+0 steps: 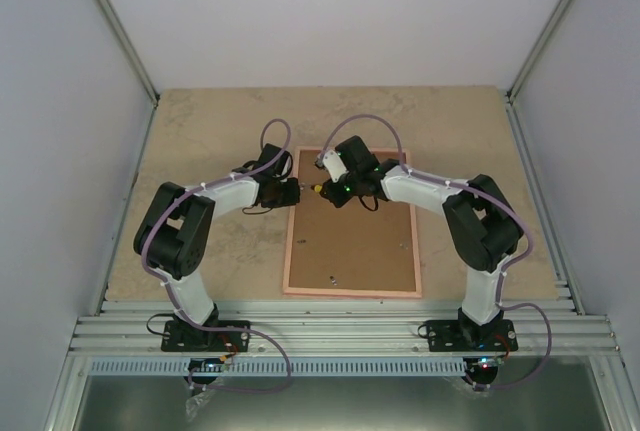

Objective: Take the photo out of the frame

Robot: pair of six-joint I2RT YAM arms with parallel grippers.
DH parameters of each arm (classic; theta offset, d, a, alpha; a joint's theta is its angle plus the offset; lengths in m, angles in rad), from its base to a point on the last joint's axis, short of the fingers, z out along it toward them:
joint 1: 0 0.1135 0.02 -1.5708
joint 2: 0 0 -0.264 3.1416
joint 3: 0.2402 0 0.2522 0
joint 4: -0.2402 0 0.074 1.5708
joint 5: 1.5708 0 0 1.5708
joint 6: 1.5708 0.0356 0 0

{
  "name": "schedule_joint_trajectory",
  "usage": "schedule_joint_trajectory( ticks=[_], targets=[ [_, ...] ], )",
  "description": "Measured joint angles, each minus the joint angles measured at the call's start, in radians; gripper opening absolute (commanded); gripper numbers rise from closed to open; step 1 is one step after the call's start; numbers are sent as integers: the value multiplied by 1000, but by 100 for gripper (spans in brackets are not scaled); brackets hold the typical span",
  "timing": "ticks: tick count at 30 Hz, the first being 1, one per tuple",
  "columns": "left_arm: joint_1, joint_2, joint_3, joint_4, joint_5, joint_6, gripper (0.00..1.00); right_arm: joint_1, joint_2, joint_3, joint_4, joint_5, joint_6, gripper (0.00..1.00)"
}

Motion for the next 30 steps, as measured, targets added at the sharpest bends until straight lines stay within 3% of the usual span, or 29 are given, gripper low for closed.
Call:
schedule_joint_trajectory(
  ticks=[30],
  targets=[
    [-3, -3, -11, 18, 0, -11, 6, 27, -87, -80, 54, -22, 108, 1]
  ],
)
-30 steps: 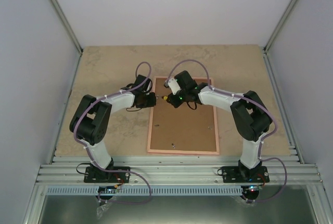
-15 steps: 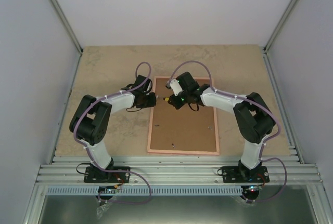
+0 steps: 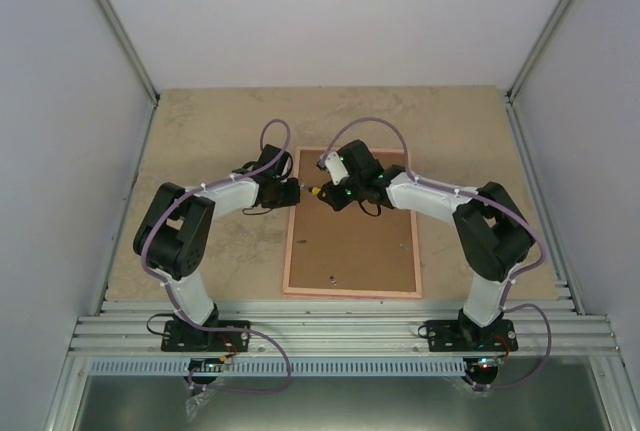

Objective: Take the photo out of the frame

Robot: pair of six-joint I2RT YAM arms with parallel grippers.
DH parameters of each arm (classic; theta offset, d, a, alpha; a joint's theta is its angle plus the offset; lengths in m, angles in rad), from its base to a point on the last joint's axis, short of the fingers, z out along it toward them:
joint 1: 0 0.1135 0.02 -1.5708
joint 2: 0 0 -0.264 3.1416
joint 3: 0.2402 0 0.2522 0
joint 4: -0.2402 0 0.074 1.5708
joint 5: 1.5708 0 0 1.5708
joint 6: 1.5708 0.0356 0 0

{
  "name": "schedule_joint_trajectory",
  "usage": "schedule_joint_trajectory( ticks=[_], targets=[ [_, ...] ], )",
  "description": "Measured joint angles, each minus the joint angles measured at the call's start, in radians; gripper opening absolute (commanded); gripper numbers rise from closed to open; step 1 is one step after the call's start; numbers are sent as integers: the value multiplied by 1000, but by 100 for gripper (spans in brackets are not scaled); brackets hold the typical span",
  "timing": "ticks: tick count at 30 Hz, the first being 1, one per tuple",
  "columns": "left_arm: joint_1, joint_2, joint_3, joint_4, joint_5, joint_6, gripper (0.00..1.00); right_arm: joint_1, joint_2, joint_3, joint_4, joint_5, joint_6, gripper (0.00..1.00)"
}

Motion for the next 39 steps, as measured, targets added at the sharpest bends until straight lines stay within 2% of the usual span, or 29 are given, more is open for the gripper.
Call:
schedule_joint_trajectory(
  ticks=[39],
  targets=[
    [0, -4, -7, 9, -6, -8, 6, 15, 26, 0, 4, 94, 48, 0]
  ],
)
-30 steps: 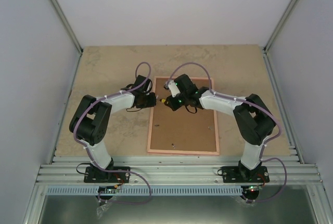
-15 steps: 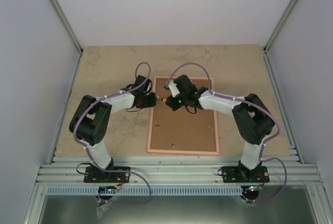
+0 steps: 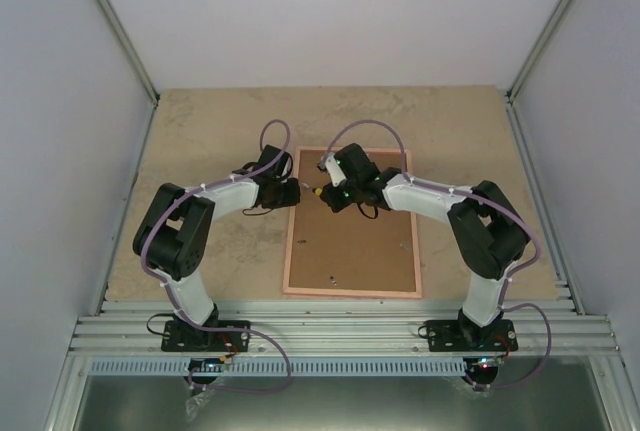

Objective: Take the photo out of the frame

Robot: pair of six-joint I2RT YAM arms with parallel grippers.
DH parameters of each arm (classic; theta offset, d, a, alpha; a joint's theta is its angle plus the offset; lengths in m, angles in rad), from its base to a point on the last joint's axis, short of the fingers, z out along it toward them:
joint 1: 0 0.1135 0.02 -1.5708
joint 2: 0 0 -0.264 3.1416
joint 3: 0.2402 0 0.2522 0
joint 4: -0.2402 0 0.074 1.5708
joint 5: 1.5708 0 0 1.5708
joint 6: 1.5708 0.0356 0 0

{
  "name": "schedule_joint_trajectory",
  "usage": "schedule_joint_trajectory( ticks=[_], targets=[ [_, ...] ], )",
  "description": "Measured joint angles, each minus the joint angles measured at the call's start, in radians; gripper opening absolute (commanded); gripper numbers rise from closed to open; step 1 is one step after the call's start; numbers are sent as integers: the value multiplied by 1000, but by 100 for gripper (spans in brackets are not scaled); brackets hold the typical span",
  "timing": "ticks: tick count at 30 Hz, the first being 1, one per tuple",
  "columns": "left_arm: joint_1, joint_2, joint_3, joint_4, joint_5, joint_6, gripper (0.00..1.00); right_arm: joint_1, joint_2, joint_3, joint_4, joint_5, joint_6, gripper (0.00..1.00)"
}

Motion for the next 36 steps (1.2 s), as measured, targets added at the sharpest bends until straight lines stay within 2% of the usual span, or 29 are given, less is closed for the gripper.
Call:
schedule_joint_trajectory(
  ticks=[11, 20, 27, 36],
  targets=[
    [-1, -8, -9, 0, -14, -18, 7, -5, -27, -21, -3, 6, -5, 0],
    [-2, -69, -82, 14, -39, -94, 2, -18, -147, -116, 45, -12, -31, 0],
    [-3, -180, -209, 42, -72, -247, 0, -70, -267, -251, 134, -10, -35, 0],
    [-5, -407, -449, 111, -120, -537, 1, -106, -330, -384, 239, -32, -30, 0]
  ],
)
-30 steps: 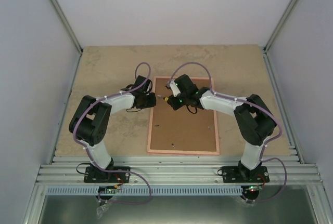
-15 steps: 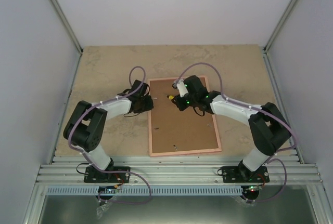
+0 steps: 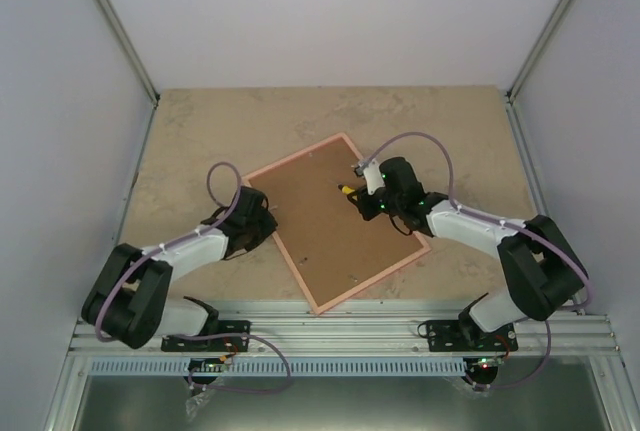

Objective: Take the photo out of the frame

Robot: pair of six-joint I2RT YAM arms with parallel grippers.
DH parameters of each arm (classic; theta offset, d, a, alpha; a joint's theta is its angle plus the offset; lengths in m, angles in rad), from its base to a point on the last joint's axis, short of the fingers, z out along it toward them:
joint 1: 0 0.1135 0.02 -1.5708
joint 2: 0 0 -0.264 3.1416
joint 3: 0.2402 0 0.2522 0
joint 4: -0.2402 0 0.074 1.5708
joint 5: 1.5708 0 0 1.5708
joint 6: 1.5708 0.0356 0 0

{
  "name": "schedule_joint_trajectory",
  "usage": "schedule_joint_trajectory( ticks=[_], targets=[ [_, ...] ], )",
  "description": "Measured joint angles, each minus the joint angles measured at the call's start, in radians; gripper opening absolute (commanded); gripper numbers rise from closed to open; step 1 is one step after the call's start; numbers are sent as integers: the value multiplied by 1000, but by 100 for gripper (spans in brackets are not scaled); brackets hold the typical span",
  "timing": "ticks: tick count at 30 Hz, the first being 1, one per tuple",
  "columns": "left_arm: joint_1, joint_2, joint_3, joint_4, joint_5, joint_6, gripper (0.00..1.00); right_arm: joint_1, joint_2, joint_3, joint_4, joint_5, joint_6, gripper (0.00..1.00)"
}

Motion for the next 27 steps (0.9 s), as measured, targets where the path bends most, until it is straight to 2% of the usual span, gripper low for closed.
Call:
schedule_joint_trajectory(
  ticks=[2, 6, 10, 14, 19, 27],
  targets=[
    [-3, -41, -43, 22, 0, -61, 3, -6, -16, -17, 23, -12, 3, 1],
    [-32, -103, -95, 32, -9, -164, 15, -22, -45, -45, 61, -26, 9, 1],
    [-54, -154, -101, -47, -27, -216, 31, -28, -68, -64, 83, -32, 19, 1],
    [-54, -220, -89, -147, -77, -203, 46, -28, -89, -79, 100, -37, 23, 0],
    [-51, -225, 40, -286, -167, -77, 62, -28, -92, -88, 119, -40, 27, 0],
    [75, -1, 359, -337, -178, 315, 67, -28, -106, -114, 141, -39, 27, 0]
  ],
)
